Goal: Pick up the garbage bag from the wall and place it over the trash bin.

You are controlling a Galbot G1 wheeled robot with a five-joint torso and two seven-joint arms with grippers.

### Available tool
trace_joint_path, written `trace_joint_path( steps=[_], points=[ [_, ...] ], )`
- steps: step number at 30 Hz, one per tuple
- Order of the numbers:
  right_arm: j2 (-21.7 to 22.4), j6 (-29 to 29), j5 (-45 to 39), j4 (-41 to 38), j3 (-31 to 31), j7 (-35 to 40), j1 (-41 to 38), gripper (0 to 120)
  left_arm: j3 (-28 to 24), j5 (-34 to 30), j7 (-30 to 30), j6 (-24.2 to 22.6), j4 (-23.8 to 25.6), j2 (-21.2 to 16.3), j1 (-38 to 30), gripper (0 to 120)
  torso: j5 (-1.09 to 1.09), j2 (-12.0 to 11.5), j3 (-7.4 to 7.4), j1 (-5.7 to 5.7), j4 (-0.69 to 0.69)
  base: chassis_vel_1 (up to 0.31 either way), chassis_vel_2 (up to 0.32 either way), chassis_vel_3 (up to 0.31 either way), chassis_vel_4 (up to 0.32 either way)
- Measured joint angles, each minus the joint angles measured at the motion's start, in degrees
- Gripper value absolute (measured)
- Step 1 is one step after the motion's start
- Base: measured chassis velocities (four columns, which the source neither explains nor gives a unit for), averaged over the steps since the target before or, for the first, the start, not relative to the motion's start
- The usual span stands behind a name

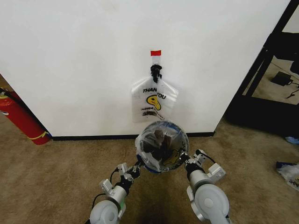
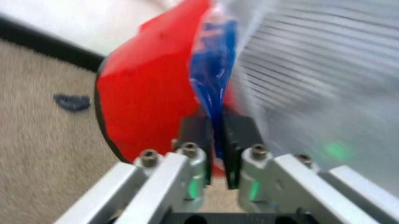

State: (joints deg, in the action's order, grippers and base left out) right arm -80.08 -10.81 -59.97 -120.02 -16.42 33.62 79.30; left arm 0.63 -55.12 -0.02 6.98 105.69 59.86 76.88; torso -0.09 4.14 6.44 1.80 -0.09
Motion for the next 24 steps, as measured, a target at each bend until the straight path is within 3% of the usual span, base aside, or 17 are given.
trace_joint_path(
  steps=[7,9,14,16,21,24],
  points=[
    [-0.73,0.77,0.83,2.05,-0.22,0.04,-0.97,0,-0.21,10.44,0.03,0.28,3.24,-2.77,3.18,36,-0.02,0.0,0.0,0.0,0.01,0.0,0.0,0.0,0.0],
    [-0.8,0.78,0.89,2.12,-0.2,0.09,-1.05,0,-0.2,11.06,-0.03,0.37,3.46,-2.8,3.38,38,-0.02,0.0,0.0,0.0,0.01,0.0,0.0,0.0,0.0],
    [-0.87,0.6,1.87,2.99,0.05,1.33,-1.66,0,0.5,12.33,-1.84,0.44,5.3,-2.93,3.49,63,-0.03,0.0,0.0,0.0,-0.01,0.0,0.0,0.0,0.0],
    [-0.83,0.52,1.9,3.27,-0.06,1.54,-1.86,0,0.88,12.31,-2.04,0.44,5.62,-3.13,3.68,65,-0.02,0.0,0.0,0.0,-0.01,0.0,0.0,0.0,0.0],
    [-0.72,0.26,1.87,5.58,-1.11,2.79,-3.0,0,3.94,12.51,-2.23,0.81,6.19,-4.5,6.46,89,-0.02,0.0,0.0,0.0,0.01,0.0,0.0,0.0,0.0],
    [-0.85,0.25,1.82,5.71,-1.05,2.87,-3.07,0,4.29,13.29,-2.24,1.01,5.69,-4.69,7.28,97,-0.01,0.0,0.0,0.0,0.01,0.0,0.0,0.0,0.0]
  ],
)
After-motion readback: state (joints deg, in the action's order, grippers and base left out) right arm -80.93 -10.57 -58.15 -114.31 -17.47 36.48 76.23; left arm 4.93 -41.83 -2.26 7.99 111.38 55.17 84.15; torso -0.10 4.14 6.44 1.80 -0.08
